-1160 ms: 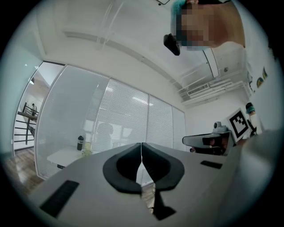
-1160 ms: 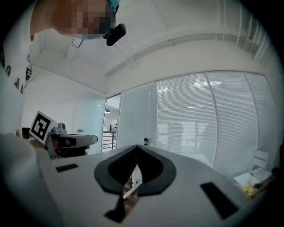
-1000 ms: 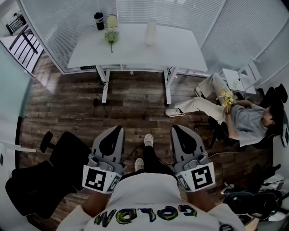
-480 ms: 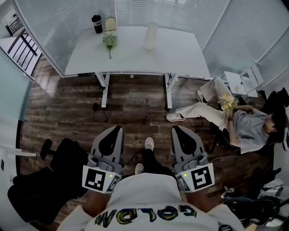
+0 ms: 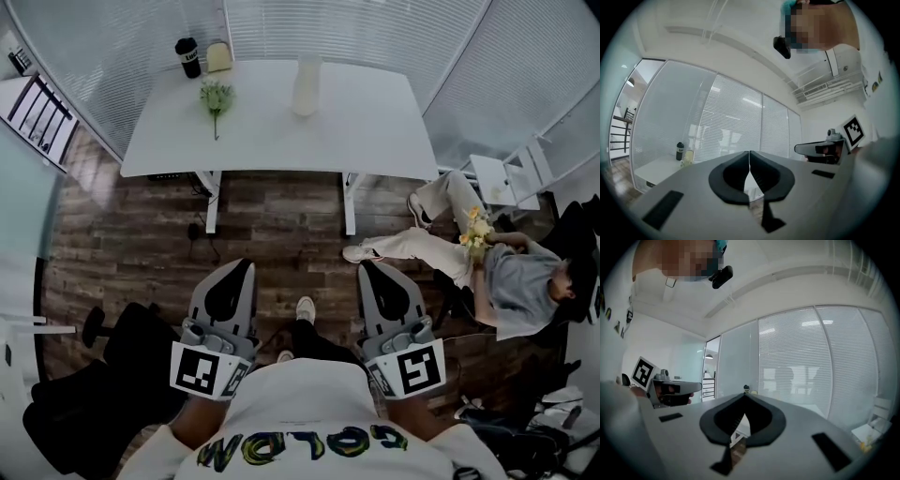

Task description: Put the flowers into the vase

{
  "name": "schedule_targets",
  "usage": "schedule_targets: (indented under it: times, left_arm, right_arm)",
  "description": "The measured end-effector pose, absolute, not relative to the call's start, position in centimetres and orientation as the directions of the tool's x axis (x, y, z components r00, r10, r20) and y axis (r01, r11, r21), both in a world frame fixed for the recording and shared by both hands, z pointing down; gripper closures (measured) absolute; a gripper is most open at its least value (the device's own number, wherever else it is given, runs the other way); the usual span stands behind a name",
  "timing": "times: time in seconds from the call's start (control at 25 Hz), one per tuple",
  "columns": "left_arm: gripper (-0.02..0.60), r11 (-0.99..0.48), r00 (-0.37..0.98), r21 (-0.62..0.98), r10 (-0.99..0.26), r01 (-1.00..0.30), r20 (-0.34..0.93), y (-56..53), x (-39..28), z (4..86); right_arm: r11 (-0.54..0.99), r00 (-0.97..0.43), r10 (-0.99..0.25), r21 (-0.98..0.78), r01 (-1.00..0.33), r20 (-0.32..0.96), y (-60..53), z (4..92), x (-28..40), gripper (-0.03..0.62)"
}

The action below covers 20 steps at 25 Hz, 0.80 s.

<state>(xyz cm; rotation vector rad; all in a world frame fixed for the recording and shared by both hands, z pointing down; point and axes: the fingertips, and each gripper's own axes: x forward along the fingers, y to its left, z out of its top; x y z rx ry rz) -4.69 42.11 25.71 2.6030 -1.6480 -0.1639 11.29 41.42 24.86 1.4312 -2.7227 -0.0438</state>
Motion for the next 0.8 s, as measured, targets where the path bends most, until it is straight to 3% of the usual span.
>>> schedule_targets:
  times: [0.8]
  left_arm:
    - [0.566,-0.384,0.381,0.088,-0.923,-0.919,-0.054,24.4,1.3,25.5]
  right_arm:
    - [0.610,-0.608,-0.792,0.041,-0.791,0.048,23.3,25.5,17.3,0.583]
